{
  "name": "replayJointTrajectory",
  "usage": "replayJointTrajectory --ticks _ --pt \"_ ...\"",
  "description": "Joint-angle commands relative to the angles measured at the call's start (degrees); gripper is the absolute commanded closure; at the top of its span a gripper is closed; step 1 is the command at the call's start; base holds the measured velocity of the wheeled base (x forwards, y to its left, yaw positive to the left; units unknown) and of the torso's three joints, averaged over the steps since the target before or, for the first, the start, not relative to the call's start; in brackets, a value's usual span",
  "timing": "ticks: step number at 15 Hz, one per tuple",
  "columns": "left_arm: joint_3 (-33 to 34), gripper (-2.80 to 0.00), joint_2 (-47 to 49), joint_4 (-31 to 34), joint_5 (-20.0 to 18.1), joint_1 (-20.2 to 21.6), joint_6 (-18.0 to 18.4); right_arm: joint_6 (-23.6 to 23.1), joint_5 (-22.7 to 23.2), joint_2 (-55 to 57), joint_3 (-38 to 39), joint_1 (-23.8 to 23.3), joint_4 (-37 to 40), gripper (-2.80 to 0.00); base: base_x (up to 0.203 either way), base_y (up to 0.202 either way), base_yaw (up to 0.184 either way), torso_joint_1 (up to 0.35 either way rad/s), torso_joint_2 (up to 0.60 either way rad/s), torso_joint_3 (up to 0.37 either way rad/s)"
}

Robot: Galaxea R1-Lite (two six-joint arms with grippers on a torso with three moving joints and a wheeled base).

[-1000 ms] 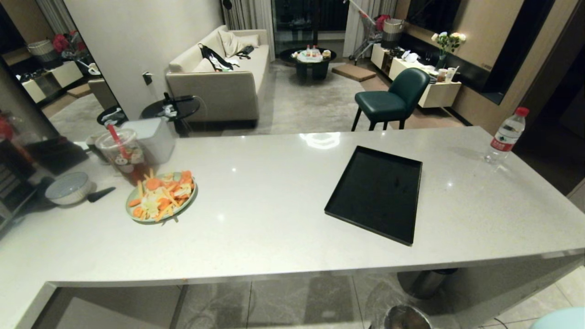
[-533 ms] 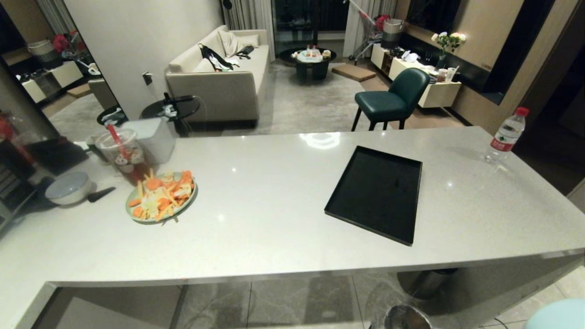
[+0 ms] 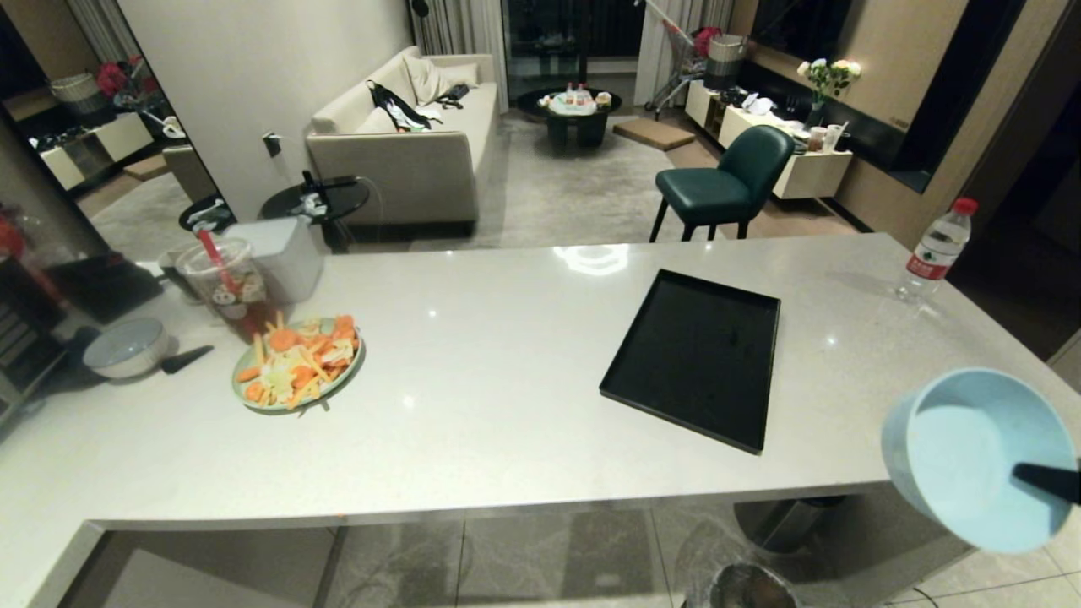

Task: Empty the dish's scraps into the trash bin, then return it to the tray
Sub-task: Put the bowl back to the table

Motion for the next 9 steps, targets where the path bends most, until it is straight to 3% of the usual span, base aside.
replayJointTrajectory --ticks 1,5,7,9 --pt "0.0 0.0 0.06 -0.03 0.01 -0.06 -0.04 11.36 -1.98 20.58 -11.42 -0.05 0.35 0.0 0.0 0.0 0.0 0.0 0.0 0.0" --pt "0.0 0.0 0.06 -0.03 0.01 -0.05 -0.04 29.41 -11.99 35.77 -20.95 1.18 0.7 0.0 0.0 0.0 0.0 0.0 0.0 0.0" --pt "0.0 0.0 0.06 -0.03 0.01 -0.01 -0.04 37.49 -16.82 41.27 -22.12 3.9 0.32 0.0 0.0 0.0 0.0 0.0 0.0 0.0" --pt "0.0 0.0 0.06 -0.03 0.01 -0.06 -0.04 46.86 -18.7 44.89 -24.4 7.72 0.24 0.0 0.0 0.0 0.0 0.0 0.0 0.0"
